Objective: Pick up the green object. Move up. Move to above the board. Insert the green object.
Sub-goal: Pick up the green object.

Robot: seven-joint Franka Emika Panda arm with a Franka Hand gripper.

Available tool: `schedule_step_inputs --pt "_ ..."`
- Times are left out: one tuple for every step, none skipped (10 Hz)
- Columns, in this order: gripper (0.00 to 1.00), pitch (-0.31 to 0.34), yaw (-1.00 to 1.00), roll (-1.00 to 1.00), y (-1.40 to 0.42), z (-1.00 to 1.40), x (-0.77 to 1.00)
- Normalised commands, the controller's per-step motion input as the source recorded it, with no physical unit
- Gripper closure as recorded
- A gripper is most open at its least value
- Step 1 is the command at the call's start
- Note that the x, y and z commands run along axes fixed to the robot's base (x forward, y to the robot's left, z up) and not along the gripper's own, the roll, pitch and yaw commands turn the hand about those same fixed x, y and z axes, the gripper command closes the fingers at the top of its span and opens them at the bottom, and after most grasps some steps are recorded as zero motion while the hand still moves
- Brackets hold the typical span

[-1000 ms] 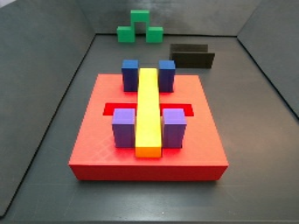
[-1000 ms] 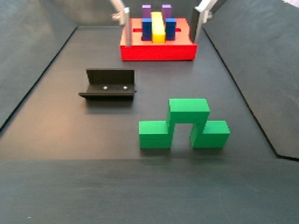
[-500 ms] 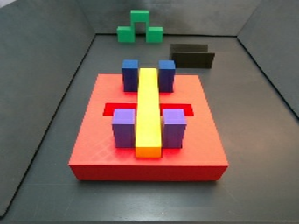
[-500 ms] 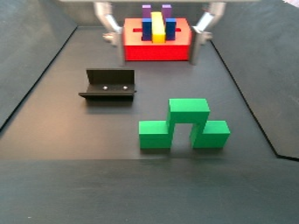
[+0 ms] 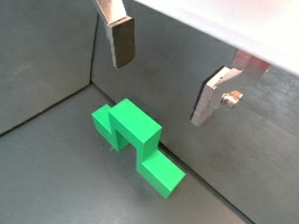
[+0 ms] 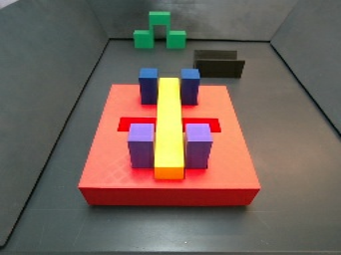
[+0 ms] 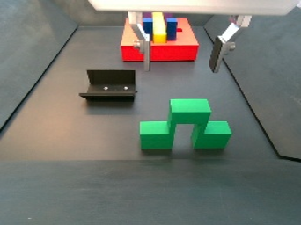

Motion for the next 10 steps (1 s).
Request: schedule_step_inputs --pt "0.0 -0.16 0.0 0.0 0.0 -0.35 0.26" --pt "0.0 -0.187 0.0 0.0 0.0 -0.38 0.16" --pt "0.0 -0.174 0.0 0.0 0.0 -0.37 0.04" --pt "0.0 -0.09 -0.12 0.01 -0.02 -0.19 -0.31" --pt "0.0 -0.071 -0.11 0.0 -0.01 -0.08 -0.38" --pt "0.0 -0.139 -0.02 0.0 0.0 -0.19 -0.09" --pt "0.0 -0.154 0.0 0.0 0.0 -0.25 0.0" --pt "0.0 -0.161 0.0 0.0 0.0 -0.28 0.0" --pt "0.0 -0.146 0.0 0.0 0.0 -0.29 0.01" --pt "0.0 -0.141 0.0 0.0 0.0 -0.33 0.0"
